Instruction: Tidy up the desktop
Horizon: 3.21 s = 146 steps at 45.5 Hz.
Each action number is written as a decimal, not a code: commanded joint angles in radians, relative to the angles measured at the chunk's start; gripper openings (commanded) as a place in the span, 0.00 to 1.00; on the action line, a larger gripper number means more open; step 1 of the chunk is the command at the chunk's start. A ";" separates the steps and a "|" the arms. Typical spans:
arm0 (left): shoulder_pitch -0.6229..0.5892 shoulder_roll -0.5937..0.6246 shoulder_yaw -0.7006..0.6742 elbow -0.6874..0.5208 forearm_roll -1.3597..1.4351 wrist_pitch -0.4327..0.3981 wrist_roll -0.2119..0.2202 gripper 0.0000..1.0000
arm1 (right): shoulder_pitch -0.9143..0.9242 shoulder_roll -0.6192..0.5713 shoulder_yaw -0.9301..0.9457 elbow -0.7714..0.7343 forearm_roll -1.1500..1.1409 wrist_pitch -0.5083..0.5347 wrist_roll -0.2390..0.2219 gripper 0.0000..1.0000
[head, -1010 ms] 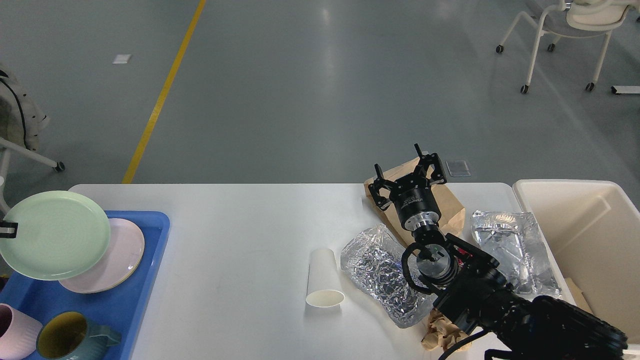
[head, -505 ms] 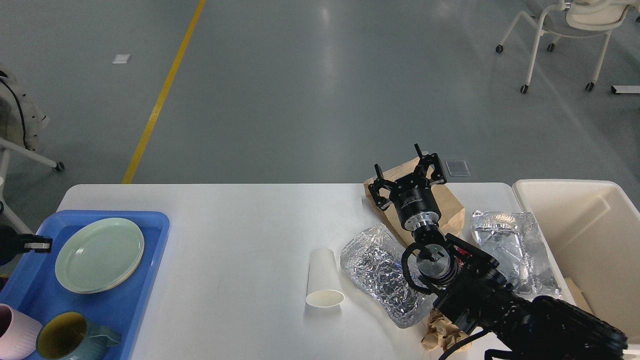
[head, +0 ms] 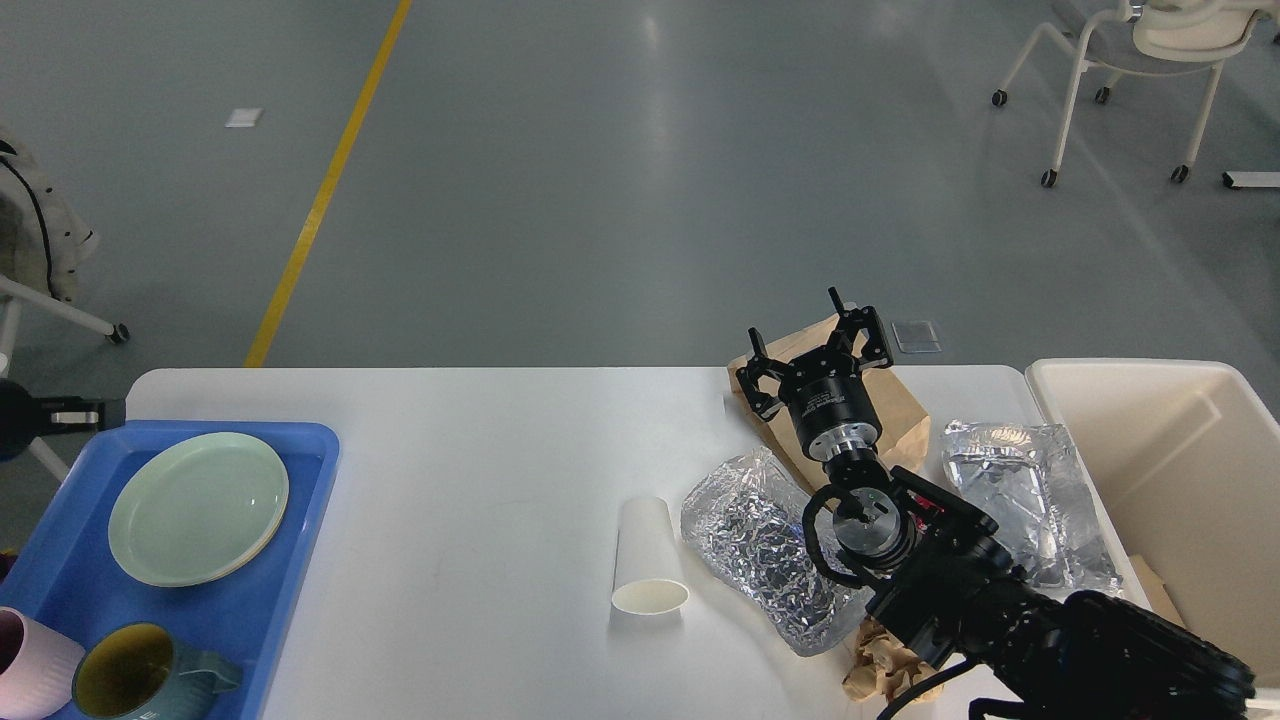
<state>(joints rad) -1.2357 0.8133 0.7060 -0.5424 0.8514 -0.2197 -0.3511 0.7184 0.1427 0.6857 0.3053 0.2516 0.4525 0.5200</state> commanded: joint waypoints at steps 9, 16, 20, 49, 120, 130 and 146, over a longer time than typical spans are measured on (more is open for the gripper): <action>-0.332 0.069 -0.230 0.001 -0.237 -0.345 -0.043 0.83 | -0.001 0.000 0.000 0.000 0.000 0.000 0.000 1.00; -0.233 0.067 -0.413 0.001 -0.636 -0.469 -0.040 0.83 | -0.001 0.000 0.000 0.000 0.000 0.000 0.000 1.00; -0.125 0.050 -0.555 0.001 -0.851 -0.495 -0.034 0.85 | -0.001 0.000 0.000 0.000 0.000 0.000 0.000 1.00; 0.443 -0.341 -1.330 0.001 -0.980 -0.629 0.029 0.96 | -0.001 -0.002 0.000 -0.002 0.000 0.000 0.000 1.00; 0.602 -0.526 -1.669 0.004 -1.009 -0.564 0.162 0.96 | -0.001 0.000 0.000 -0.002 0.000 0.000 0.000 1.00; 0.599 -0.526 -1.671 0.004 -1.009 -0.563 0.162 0.96 | -0.001 0.000 0.000 -0.002 0.000 0.000 0.000 1.00; 0.605 -0.525 -1.669 0.004 -1.009 -0.567 0.162 0.96 | 0.001 0.000 0.000 -0.002 0.000 0.000 0.000 1.00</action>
<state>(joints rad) -0.6341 0.2871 -0.9649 -0.5384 -0.1581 -0.7839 -0.1887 0.7193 0.1417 0.6857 0.3040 0.2516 0.4525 0.5200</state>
